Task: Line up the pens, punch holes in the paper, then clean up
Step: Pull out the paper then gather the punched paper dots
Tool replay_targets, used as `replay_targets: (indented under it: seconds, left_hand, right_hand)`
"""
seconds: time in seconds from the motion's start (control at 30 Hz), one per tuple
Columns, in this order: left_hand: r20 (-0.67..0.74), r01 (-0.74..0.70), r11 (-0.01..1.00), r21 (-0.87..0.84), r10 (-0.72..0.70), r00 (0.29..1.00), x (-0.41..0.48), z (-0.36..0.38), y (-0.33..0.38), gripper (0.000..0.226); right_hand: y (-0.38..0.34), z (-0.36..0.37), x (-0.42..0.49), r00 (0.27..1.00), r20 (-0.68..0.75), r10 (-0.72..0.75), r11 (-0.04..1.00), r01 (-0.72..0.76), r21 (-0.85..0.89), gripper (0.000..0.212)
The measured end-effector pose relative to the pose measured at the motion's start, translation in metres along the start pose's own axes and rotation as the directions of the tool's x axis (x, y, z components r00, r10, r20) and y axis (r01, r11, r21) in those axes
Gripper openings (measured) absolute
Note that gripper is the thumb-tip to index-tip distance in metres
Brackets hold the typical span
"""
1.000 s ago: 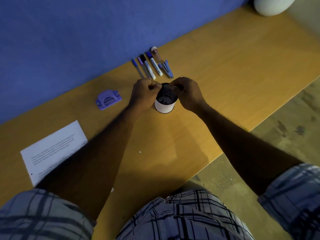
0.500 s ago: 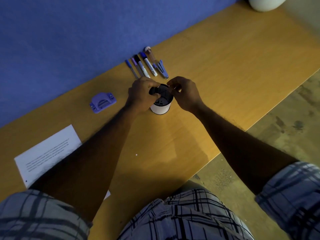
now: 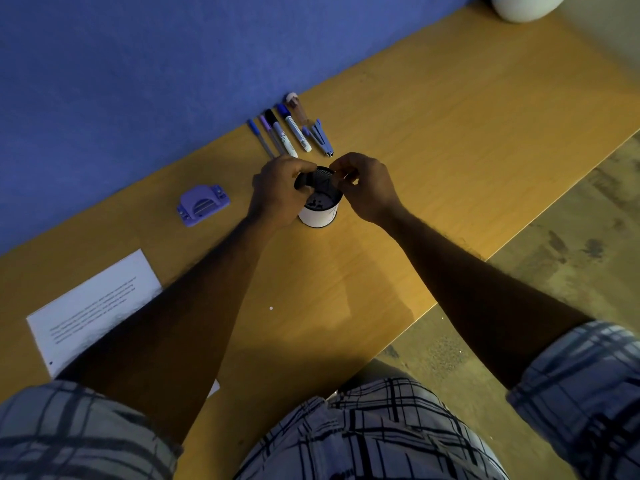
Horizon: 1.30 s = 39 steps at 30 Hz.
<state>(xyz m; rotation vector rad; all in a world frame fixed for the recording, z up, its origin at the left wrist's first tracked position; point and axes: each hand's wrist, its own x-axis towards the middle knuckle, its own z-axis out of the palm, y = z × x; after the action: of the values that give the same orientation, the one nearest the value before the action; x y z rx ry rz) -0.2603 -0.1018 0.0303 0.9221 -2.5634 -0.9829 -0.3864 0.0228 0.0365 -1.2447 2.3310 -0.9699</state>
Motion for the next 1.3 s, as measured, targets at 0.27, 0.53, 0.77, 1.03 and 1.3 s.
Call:
replay_targets:
  seconds: [0.27, 0.53, 0.77, 1.03, 1.3]
  left_hand:
    - [0.026, 0.098, 0.88, -0.465, -0.097, 0.995, -0.02, -0.007, 0.004, 0.029]
    - [0.116, 0.221, 0.638, -0.738, -0.203, 0.972, -0.083, -0.013, -0.032, 0.032]
    - [0.07, 0.334, 0.887, -0.319, -0.33, 0.941, -0.147, 0.005, -0.102, 0.014]
    - [0.06, 0.305, 0.945, -0.115, -0.3, 0.952, -0.183, 0.016, -0.127, 0.019]
    - [0.081, 0.294, 0.946, -0.138, -0.285, 0.955, -0.187, 0.01, -0.134, 0.023]
  right_hand:
    - [-0.002, 0.003, -0.015, 0.995, 0.015, 0.095, 0.95, -0.095, 0.297, 0.019]
    - [-0.008, 0.019, -0.055, 0.995, 0.067, 0.075, 0.876, -0.098, 0.471, 0.018]
    - [0.006, 0.063, -0.092, 0.974, 0.224, 0.043, 0.99, -0.071, 0.121, 0.013]
    - [-0.013, 0.108, -0.121, 0.864, 0.492, -0.109, 0.981, 0.174, -0.089, 0.018]
    - [-0.031, 0.14, -0.132, 0.889, 0.452, -0.076, 0.959, 0.189, -0.211, 0.024]
